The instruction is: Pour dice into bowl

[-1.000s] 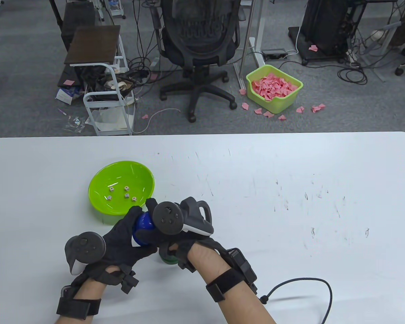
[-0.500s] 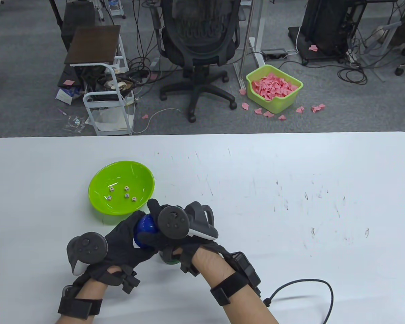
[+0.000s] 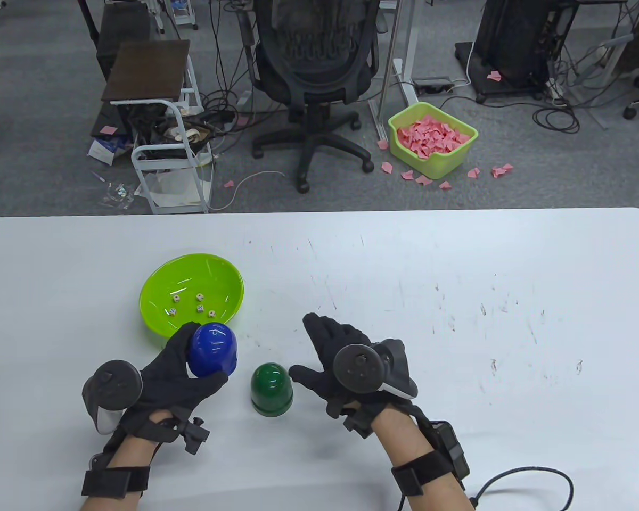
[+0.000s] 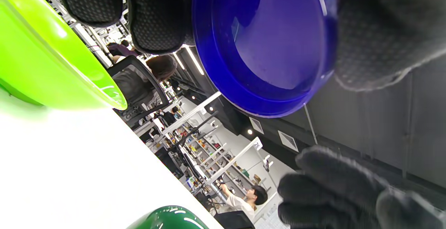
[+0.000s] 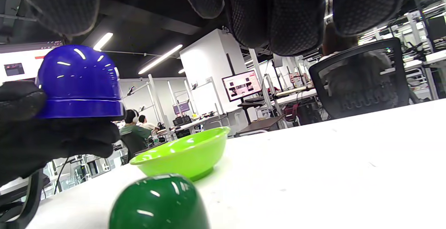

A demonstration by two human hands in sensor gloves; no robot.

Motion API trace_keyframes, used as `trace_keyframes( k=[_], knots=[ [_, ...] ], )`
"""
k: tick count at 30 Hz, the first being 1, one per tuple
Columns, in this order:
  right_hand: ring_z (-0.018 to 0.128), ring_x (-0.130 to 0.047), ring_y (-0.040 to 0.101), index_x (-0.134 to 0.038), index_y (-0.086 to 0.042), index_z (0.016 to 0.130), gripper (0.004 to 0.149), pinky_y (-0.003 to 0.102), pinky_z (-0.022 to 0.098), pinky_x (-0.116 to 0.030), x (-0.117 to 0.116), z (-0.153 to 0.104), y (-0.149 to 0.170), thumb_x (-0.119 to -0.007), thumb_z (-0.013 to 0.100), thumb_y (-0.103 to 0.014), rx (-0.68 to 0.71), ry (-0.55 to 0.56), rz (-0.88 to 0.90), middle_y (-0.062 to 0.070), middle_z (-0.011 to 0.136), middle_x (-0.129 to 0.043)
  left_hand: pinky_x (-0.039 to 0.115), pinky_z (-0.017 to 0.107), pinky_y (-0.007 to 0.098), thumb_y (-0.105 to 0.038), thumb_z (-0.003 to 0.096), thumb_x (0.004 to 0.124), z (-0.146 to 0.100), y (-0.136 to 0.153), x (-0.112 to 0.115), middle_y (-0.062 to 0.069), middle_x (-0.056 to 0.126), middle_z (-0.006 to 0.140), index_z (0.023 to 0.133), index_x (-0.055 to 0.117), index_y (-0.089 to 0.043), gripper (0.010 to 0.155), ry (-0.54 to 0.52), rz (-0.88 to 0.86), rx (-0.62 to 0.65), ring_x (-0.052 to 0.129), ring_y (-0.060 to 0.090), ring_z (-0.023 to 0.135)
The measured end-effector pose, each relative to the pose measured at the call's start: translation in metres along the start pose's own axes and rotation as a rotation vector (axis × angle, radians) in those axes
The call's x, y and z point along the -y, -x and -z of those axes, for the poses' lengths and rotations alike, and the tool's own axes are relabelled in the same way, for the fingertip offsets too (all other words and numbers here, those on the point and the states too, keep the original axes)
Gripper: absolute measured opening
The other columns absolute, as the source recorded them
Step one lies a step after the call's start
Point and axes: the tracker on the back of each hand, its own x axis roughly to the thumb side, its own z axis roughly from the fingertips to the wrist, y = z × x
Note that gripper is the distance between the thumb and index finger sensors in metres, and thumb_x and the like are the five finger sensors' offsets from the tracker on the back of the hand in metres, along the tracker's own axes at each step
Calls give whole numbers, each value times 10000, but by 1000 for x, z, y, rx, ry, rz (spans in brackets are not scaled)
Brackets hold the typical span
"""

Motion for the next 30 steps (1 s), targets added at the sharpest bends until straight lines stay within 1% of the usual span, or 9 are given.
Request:
trace_keyframes(
  k=[3,8,13,18,20,23,30],
  knots=[
    [801,-766,568,-486,-30,1078,887,735,582,-646,-2,-12,17,-740,456,-608,-18,25,29,312,1040,-685,678,716,634,-658,315,989,0,3,-3,141,720,1051,1061,477,-150,1037,-9,-19,-13,836,367,896],
    [796,-770,568,-486,-25,1075,884,738,581,-643,-5,-24,37,-746,457,-601,-43,34,65,314,1037,-682,665,720,644,-653,312,993,0,6,-7,140,715,1053,1059,475,-152,1038,-16,-19,-32,826,369,906],
    [784,-786,562,-499,-23,1069,874,734,575,-655,-7,-32,49,-749,458,-597,-85,37,109,311,1027,-700,610,738,669,-640,310,999,-2,6,-7,129,701,1063,1059,462,-165,1036,-11,-12,-52,735,390,975],
    [783,-787,562,-505,-23,1067,870,738,575,-651,-4,-33,56,-753,457,-592,-109,51,133,313,1024,-703,575,748,679,-634,303,1008,2,5,-10,119,703,1066,1056,466,-175,1035,-9,7,-95,669,400,1016],
    [781,-787,564,-507,-23,1067,868,738,576,-650,-1,-33,58,-754,457,-590,-118,63,152,314,1024,-702,574,748,679,-634,299,1010,3,4,-14,114,710,1064,1054,471,-179,1033,28,61,-106,661,402,1023],
    [781,-786,565,-507,-22,1067,868,738,577,-649,0,-33,60,-756,457,-588,-126,68,158,314,1023,-704,579,748,677,-634,294,1012,2,5,-18,110,711,1064,1052,472,-182,1034,67,99,-132,663,400,1025],
    [778,-791,563,-514,-20,1065,865,738,577,-650,1,-33,61,-756,458,-587,-139,66,161,315,1019,-709,583,747,673,-607,294,1021,-15,25,-21,110,700,1071,1050,461,-191,1029,185,164,-238,659,401,1029]
  ],
)
